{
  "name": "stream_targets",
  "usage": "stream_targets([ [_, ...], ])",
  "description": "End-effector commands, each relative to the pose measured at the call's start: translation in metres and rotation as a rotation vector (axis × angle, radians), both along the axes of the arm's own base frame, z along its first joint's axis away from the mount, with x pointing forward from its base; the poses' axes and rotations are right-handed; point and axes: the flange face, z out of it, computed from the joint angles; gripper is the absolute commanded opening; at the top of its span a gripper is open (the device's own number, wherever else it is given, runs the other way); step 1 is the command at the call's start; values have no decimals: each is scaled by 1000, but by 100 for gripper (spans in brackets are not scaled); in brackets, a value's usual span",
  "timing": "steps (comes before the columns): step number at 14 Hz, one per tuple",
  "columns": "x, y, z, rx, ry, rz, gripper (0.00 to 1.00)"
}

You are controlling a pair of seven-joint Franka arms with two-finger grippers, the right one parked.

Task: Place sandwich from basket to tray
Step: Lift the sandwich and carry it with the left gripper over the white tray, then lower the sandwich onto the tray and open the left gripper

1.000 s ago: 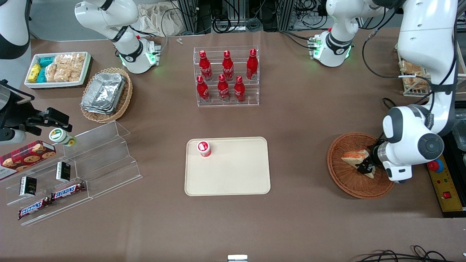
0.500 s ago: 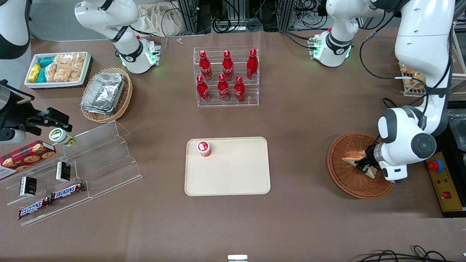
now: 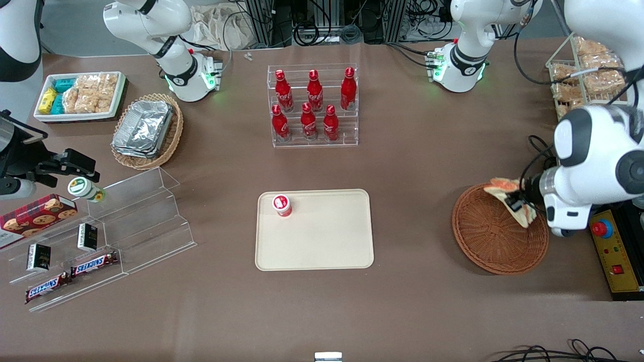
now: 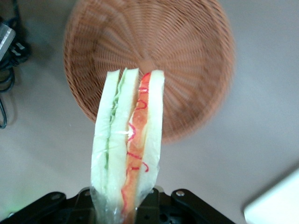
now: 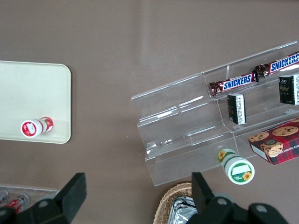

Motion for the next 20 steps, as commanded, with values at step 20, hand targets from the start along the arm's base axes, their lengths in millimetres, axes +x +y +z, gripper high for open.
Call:
stream_targets([
  [20,-3,-371,-182,-102,-166,-591,19],
])
